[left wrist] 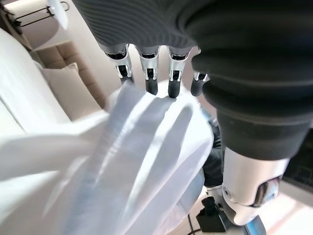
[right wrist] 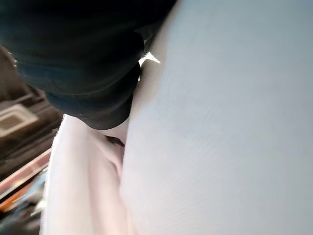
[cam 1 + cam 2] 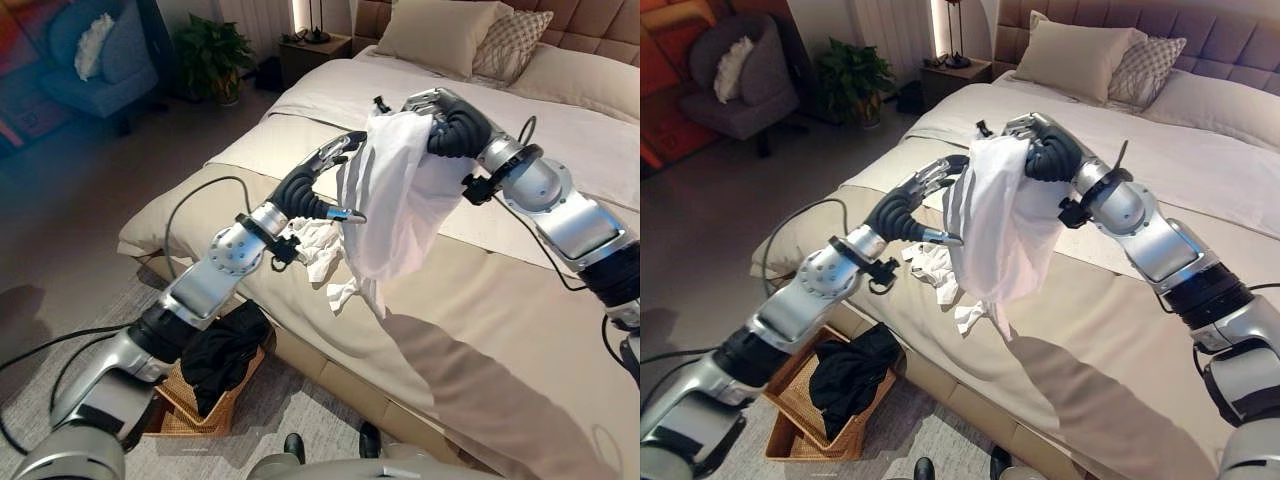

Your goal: Pick up clothes into the bucket

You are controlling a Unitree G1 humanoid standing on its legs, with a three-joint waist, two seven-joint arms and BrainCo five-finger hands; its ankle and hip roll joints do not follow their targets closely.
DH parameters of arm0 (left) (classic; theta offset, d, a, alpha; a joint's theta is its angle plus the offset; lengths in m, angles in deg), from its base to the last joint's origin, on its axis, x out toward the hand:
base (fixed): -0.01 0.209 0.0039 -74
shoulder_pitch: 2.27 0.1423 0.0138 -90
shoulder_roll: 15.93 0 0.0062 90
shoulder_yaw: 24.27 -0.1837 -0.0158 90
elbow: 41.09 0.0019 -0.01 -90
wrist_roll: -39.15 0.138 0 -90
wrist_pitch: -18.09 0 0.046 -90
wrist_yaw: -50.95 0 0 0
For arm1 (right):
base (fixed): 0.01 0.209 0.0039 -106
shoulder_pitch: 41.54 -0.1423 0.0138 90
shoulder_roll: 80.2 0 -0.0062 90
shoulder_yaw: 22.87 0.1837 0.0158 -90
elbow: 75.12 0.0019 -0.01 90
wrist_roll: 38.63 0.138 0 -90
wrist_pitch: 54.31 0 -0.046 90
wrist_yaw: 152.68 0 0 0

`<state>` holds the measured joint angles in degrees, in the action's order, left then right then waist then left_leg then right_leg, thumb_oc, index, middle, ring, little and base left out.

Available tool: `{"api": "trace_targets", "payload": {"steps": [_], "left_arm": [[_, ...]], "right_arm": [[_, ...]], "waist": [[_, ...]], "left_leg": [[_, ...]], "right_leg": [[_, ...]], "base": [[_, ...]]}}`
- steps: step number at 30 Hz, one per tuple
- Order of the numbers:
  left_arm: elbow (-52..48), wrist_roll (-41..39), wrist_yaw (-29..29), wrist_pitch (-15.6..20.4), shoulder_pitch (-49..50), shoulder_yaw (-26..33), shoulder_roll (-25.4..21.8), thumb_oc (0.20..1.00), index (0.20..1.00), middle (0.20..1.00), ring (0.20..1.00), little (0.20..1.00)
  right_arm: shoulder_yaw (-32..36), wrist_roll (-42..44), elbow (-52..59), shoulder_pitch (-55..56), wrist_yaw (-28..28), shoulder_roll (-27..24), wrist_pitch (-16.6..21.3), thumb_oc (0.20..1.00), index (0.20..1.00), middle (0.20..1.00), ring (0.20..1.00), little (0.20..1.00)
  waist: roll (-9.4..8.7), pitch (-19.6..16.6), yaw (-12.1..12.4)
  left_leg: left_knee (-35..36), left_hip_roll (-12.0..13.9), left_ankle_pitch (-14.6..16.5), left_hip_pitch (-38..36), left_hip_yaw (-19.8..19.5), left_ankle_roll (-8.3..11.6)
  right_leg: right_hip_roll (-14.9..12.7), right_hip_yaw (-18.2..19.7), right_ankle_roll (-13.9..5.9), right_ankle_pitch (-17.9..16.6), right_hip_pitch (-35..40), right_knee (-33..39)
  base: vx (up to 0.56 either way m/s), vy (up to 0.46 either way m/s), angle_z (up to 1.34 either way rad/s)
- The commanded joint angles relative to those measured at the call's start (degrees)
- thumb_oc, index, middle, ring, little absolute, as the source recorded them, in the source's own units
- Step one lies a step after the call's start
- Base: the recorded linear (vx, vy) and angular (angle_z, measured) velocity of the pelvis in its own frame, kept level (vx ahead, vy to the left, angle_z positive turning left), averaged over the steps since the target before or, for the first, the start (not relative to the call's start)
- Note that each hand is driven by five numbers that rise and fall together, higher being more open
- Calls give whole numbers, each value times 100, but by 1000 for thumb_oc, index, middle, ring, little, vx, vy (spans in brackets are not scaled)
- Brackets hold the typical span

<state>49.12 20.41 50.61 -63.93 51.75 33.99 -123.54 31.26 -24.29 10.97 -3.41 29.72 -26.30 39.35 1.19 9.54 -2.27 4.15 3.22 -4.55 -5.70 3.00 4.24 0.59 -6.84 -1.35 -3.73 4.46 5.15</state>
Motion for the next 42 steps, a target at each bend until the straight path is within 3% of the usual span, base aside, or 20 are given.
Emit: {"api": "trace_targets", "payload": {"steps": [1, 14, 22, 23, 25, 29, 31, 32, 33, 42], "left_arm": [[518, 156, 154, 81, -307, -161, 203, 1000, 1000, 1000, 1000, 1000], [1784, 671, 470, -118, -419, -215, 1164, 1000, 1000, 1000, 1000, 1000], [2069, 776, 502, -215, -393, -270, 1497, 1000, 1000, 1000, 1000, 1000], [2079, 801, 460, -230, -388, -298, 1489, 856, 856, 856, 856, 856], [2113, 767, 322, -266, -390, -376, 1471, 200, 200, 200, 200, 200], [2066, 685, 260, -261, -380, -414, 1428, 200, 200, 200, 200, 200], [1969, 618, 267, -228, -309, -354, 1380, 200, 200, 200, 200, 200], [1871, 527, 290, -194, -251, -286, 1350, 200, 200, 200, 200, 200], [1764, 416, 324, -158, -178, -198, 1325, 200, 200, 200, 200, 200], [849, -352, 420, 23, 715, 672, 982, 200, 200, 200, 200, 200]], "right_arm": [[-85, 508, 416, -698, 39, 92, 267, 200, 200, 200, 200, 200], [-25, 897, 1316, -663, 132, 619, 445, 200, 200, 200, 200, 200], [247, 875, 1682, -375, 90, 1005, 516, 200, 200, 200, 200, 200], [290, 854, 1690, -334, 67, 1053, 513, 200, 200, 200, 200, 200], [352, 800, 1675, -337, 1, 1161, 524, 200, 200, 200, 200, 200], [410, 751, 1603, -310, -38, 1267, 511, 200, 200, 200, 200, 200], [470, 672, 1570, -263, -72, 1293, 491, 442, 442, 442, 442, 442], [513, 610, 1563, -237, -89, 1292, 484, 849, 849, 849, 849, 849], [567, 551, 1563, -190, -105, 1310, 487, 1000, 1000, 1000, 1000, 1000], [1296, 104, 1282, 550, -375, 1147, 448, 1000, 1000, 1000, 1000, 1000]], "waist": [[-329, -432, 86], [-194, -387, -37], [-105, -430, -96], [-104, -438, -101], [-88, -448, -110], [-86, -477, -105], [-93, -500, -93], [-94, -506, -85], [-97, -513, -74], [-122, -574, 29]], "left_leg": [[-396, -21, 272, 149, -122, 27], [-389, 148, 121, 136, -273, 147], [-327, 59, 169, 42, -252, 89], [-337, 51, 196, 24, -243, 76], [-366, 18, 261, -15, -234, 52], [-362, 0, 298, -52, -221, 35], [-345, -7, 309, -72, -223, 28], [-340, -8, 314, -78, -220, 25], [-335, -9, 318, -87, -219, 25], [-305, -38, 338, -118, -224, 14]], "right_leg": [[-241, -143, -357, 306, 149, -130], [-136, -314, -277, 407, 364, -56], [-198, -321, -298, 365, 414, -34], [-208, -305, -306, 362, 431, -31], [-240, -275, -327, 356, 461, -38], [-263, -266, -339, 356, 487, -36], [-272, -262, -343, 356, 498, -36], [-277, -265, -345, 356, 500, -39], [-283, -270, -347, 357, 505, -38], [-331, -363, -371, 365, 561, -23]], "base": [[-37, -117, 6], [-2, -33, 3], [10, 16, 6], [38, 30, -6], [42, 46, -6], [12, 19, -2], [7, 15, 0], [0, 0, 0], [0, 0, 0], [4, 14, 0]]}}
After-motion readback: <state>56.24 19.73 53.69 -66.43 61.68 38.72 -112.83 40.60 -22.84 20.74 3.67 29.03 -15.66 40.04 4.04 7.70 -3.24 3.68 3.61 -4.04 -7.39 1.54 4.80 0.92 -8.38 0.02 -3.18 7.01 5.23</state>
